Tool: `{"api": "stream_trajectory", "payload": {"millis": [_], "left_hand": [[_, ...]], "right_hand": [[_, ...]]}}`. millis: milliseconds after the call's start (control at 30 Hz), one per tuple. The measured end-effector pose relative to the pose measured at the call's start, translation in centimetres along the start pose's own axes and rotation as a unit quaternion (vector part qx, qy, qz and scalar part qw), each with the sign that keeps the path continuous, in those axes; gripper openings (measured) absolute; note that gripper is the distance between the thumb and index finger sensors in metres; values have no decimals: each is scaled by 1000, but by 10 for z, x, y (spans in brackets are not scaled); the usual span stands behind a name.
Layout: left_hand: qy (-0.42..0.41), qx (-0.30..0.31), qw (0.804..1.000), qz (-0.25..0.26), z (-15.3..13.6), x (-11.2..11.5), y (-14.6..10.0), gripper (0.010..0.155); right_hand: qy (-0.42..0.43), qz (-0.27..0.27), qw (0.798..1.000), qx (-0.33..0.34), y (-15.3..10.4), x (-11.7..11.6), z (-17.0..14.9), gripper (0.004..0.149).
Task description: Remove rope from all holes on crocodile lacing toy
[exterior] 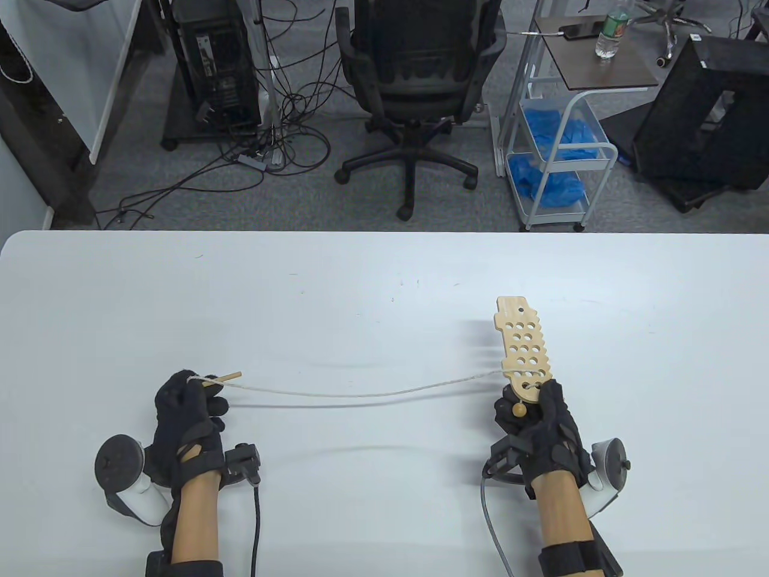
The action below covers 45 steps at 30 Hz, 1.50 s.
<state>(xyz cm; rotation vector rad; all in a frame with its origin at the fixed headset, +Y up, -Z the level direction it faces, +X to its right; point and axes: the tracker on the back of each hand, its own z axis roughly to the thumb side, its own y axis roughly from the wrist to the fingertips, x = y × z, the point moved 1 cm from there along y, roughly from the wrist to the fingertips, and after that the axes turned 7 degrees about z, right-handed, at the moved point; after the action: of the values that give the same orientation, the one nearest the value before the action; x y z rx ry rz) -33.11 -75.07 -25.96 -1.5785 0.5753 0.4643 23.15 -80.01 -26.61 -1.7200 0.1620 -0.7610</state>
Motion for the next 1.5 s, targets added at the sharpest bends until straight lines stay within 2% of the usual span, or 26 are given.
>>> {"api": "stream_trajectory", "payload": {"millis": [233,433,633,867,1067,1433,1500], "left_hand": [[52,56,997,-23,12,22,-11,42],[108,130,983,-74,28,51,-31,41],[167,207,953,-144,39,87,-59,41],[203,286,915,-199,50,113,-92,41],[233,346,886,-203,60,119,-108,41],[261,391,857,-212,67,126,-124,40],[274,406,845,-213,70,127,-127,40]], "right_hand": [[-70,32,997,7,-2,-14,-5,52],[-125,70,990,15,-11,-35,-13,52],[-183,128,975,18,-26,-63,-27,52],[-259,191,946,32,-41,-89,-43,52],[-289,218,932,32,-50,-100,-53,52],[-314,239,918,33,-57,-108,-61,53],[-317,239,917,32,-57,-108,-62,53]]}}
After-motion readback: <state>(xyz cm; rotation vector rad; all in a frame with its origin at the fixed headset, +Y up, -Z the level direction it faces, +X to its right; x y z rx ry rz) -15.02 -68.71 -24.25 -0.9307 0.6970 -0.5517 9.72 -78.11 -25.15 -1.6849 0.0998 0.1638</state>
